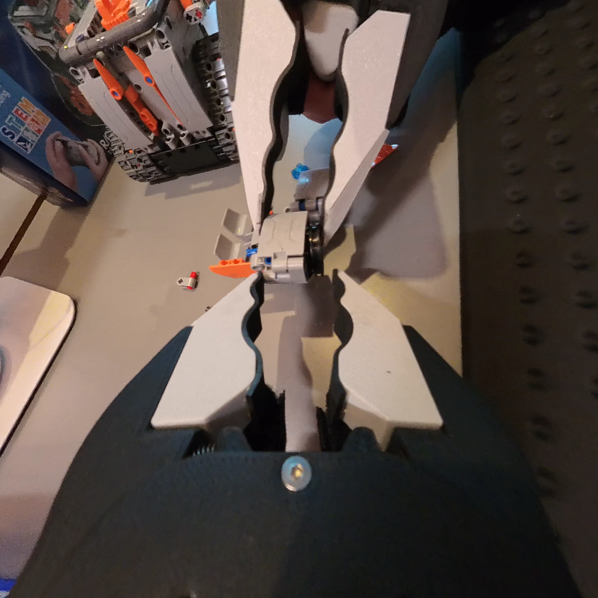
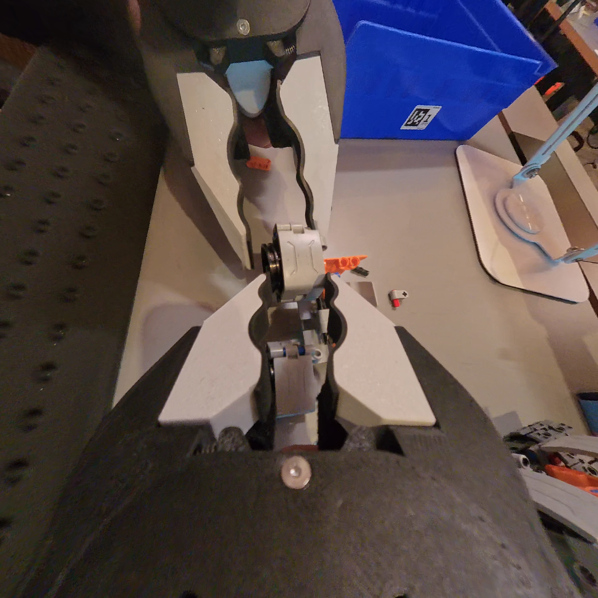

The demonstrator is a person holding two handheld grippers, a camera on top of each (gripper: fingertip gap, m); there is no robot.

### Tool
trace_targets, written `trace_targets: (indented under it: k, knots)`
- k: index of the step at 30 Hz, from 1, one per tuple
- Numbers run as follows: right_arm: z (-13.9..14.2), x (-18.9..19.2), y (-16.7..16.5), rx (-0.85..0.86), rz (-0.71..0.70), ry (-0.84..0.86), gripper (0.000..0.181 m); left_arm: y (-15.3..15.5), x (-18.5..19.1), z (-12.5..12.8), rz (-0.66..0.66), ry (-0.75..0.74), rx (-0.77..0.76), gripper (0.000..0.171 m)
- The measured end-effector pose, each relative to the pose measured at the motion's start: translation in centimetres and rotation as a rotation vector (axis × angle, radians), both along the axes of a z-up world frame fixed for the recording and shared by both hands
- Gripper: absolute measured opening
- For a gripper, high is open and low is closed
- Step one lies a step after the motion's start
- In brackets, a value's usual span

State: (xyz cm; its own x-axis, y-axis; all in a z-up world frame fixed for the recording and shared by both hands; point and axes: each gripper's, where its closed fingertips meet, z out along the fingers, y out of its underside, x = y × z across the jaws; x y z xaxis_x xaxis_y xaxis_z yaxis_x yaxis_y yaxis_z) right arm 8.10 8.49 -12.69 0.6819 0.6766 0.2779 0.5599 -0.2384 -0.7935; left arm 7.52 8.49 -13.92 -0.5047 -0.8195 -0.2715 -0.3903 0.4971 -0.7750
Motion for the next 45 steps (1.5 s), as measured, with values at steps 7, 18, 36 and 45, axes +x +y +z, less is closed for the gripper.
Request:
trace_targets:
  k: [7,18,36,45]
  knots:
    - [-0.3,0.2,0.3,0.038,-0.040,-0.084,0.028,0.6,0.3,-0.2,0.051,0.005,0.071,0.032]
    - [-0.5,0.3,0.4,0.051,-0.078,-0.164,0.026,0.7,0.4,-0.1,0.086,-0.012,0.169,0.029]
    - [3.0,0.2,0.0,-0.032,0.029,0.366,0.028,0.1,0.7,3.1,0.065,-0.146,-0.006,0.037]
    - [3.5,0.0,-0.2,-0.080,0.064,0.485,0.029,-0.1,0.6,3.9,0.067,-0.180,0.031,0.035]
